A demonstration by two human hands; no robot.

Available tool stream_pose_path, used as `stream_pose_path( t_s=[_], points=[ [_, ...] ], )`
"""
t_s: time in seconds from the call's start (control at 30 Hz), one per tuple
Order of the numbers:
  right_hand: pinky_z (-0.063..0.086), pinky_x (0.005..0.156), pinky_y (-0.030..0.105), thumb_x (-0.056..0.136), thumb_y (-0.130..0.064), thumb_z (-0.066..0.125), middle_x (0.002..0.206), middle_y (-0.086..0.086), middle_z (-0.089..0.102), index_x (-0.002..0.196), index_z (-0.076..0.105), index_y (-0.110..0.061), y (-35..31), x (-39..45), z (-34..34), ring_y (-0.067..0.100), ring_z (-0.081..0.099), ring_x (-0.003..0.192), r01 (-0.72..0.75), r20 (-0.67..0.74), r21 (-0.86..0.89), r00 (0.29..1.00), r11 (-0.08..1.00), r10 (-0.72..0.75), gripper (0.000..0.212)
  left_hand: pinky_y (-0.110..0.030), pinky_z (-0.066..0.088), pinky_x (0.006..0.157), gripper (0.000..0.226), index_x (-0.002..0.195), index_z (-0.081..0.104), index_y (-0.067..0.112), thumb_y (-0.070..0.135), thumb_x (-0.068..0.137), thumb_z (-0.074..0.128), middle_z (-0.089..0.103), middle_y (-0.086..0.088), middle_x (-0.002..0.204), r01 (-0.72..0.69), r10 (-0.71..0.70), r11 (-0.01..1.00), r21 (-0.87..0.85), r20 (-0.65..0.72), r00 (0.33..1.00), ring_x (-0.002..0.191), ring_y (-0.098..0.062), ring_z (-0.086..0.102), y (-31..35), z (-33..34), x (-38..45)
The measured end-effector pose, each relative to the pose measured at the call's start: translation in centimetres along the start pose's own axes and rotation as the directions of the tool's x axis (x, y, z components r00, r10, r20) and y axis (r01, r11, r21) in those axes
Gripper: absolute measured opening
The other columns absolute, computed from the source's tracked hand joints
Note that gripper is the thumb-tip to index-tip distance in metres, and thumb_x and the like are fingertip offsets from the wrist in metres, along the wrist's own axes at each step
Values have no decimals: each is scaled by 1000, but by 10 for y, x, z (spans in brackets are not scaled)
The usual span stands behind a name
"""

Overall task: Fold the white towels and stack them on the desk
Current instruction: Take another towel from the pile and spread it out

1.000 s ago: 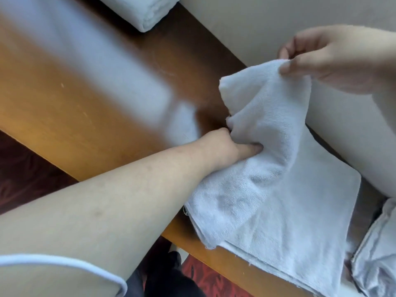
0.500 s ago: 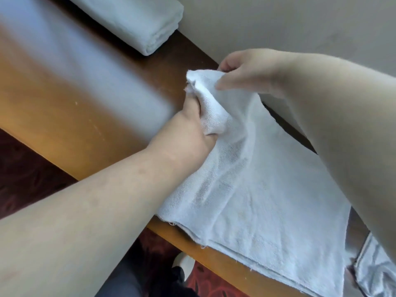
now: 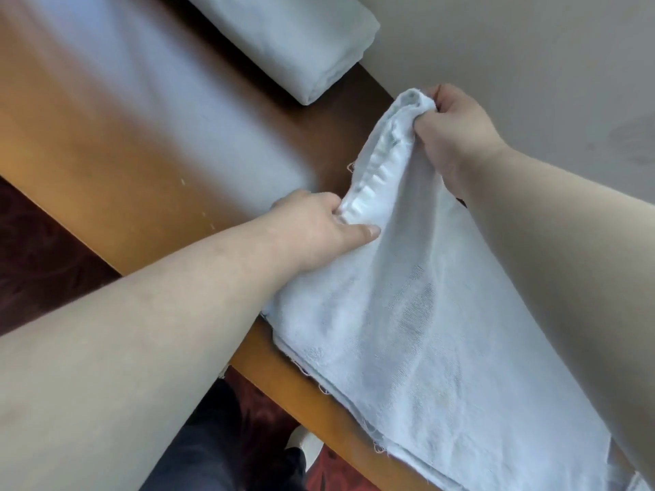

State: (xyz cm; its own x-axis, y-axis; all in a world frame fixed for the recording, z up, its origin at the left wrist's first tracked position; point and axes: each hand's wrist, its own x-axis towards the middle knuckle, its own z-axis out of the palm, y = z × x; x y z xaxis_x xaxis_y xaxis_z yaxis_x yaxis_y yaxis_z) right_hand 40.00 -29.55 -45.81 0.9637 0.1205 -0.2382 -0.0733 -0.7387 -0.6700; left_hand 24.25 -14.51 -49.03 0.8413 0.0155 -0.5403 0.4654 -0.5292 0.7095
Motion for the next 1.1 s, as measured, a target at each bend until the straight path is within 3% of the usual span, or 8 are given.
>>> stream_pose_path(
  t_s=[0.1,0.2,0.43,0.57,0.7,0.87,0.97,1.1],
  points=[
    [61,77,37,79,-29,56,89,-9,73,96,63,-31,-2,14,5,13,70,85,-47,-49,151,997,987,55,18,-33,53,91,40,110,62,32,51,77,75,67,9,113,-84,167,917,-389,183,969,100,-7,66,-8,-7,-2],
    [57,90,51,81,-19,54,102,3,67,104,59,-23,-1,23,11,21,66,93,-44,-61,236,996,971,60,24,-39,54,95,54,126,52,27,30,79,78,70,4,118,122,235,737,-664,421,876,104,-15,69,-21,-10,-5],
    [35,49,1,86,-31,49,83,-18,59,107,55,-31,2,37,30,-5,54,73,30,-123,-116,991,993,-44,22,-36,60,70,55,118,45,36,47,75,77,72,7,90,104,-85,957,-270,82,993,73,-15,72,-45,-40,-5],
    [42,80,19,90,-17,49,114,-3,57,126,54,-23,-2,41,53,19,55,102,16,-153,-283,986,959,-62,37,-27,33,47,48,115,42,25,52,84,67,56,3,83,137,-117,967,217,-103,988,62,-11,51,-63,-48,-6],
    [33,111,43,92,-22,47,144,6,44,140,47,-26,-3,23,66,30,38,132,153,-86,-443,974,883,-212,48,-25,25,49,31,101,47,24,51,89,60,51,5,77,123,-69,930,348,-164,984,64,-13,45,-79,-54,-6],
    [20,119,49,103,-39,37,162,4,24,154,31,-26,8,16,73,33,21,148,202,209,-635,974,746,-86,54,-29,34,60,31,119,51,27,44,93,56,55,8,90,188,-103,956,224,-343,934,75,-15,52,-91,-54,-17],
    [28,113,50,98,-24,40,154,8,36,147,44,-30,8,13,72,40,30,138,373,171,-625,923,686,-345,50,-36,42,80,35,118,51,31,44,87,61,54,2,110,76,84,965,251,-571,817,101,-25,54,-93,-45,-32],
    [37,102,47,85,-21,49,142,5,44,133,57,-38,-5,23,71,39,37,125,572,411,-654,818,494,-403,51,-33,43,82,50,123,54,32,60,82,62,53,4,115,91,42,953,289,-424,905,106,-20,54,-89,-18,-40]
  ],
)
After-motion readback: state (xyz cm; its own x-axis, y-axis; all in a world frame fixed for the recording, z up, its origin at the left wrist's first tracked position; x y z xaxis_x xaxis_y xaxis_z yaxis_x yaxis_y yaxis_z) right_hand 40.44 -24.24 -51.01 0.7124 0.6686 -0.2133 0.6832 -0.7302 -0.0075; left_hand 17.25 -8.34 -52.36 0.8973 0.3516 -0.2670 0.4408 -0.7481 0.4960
